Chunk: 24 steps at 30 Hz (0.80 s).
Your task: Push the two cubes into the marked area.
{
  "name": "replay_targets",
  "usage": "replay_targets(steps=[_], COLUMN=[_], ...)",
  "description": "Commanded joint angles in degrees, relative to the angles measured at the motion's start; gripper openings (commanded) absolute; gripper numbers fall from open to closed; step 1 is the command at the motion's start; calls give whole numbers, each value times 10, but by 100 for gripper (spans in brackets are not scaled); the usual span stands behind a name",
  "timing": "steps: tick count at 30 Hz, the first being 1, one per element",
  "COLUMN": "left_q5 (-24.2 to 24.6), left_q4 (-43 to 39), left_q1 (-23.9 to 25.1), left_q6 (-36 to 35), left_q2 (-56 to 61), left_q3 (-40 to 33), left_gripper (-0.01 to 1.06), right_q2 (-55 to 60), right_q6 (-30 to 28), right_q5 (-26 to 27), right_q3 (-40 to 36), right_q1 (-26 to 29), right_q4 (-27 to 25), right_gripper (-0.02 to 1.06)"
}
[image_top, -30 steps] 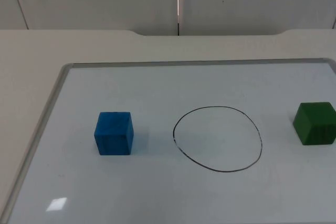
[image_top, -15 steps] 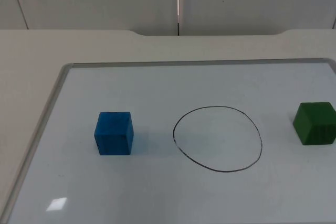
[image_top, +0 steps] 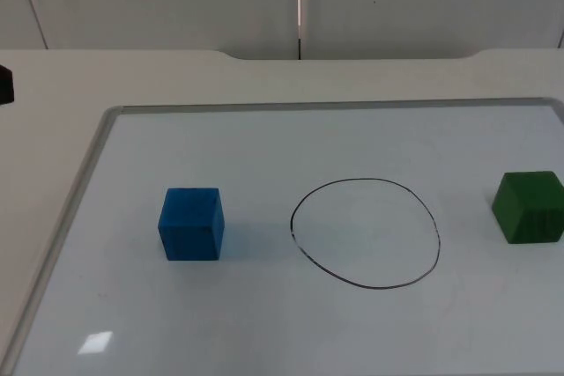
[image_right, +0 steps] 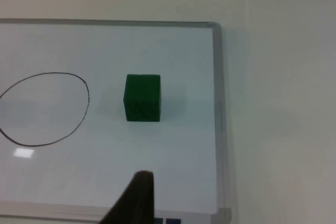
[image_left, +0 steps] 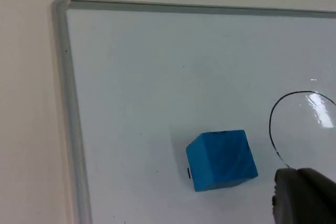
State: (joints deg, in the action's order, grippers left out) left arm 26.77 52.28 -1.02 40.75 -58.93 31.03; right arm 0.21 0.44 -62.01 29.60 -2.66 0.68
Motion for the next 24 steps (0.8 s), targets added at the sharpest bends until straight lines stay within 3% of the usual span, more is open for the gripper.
replay_targets(steps=[1, 5, 7, 9, 11, 14, 20, 24], left_q5=[-25, -58, -132, -144, -213, -227, -226, -199], left_q4=[38, 58, 57, 57, 55, 48, 37, 36], left_q1=[-8, -43, -90, -101, -147, -173, -171, -169], left_q6=[26, 41, 43, 43, 43, 43, 44, 52], left_q2=[-21, -60, -92, -98, -129, -167, -242, -299], left_q3=[3, 3, 3, 3, 4, 14, 46, 84], left_gripper=[0, 0, 0, 0, 0, 0, 0, 0], right_q2=[-2, -2, -2, -2, -2, -2, -2, -2], right_q6=[2, 2, 2, 2, 2, 2, 2, 2], right_q5=[2, 2, 2, 2, 2, 2, 2, 2], right_q3=[-1, -1, -1, -1, -1, -1, -1, -1], right_q1=[1, 1, 1, 1, 1, 1, 1, 1], right_q4=[1, 1, 1, 1, 1, 1, 1, 2], right_gripper=[105, 105, 105, 105, 105, 105, 105, 105])
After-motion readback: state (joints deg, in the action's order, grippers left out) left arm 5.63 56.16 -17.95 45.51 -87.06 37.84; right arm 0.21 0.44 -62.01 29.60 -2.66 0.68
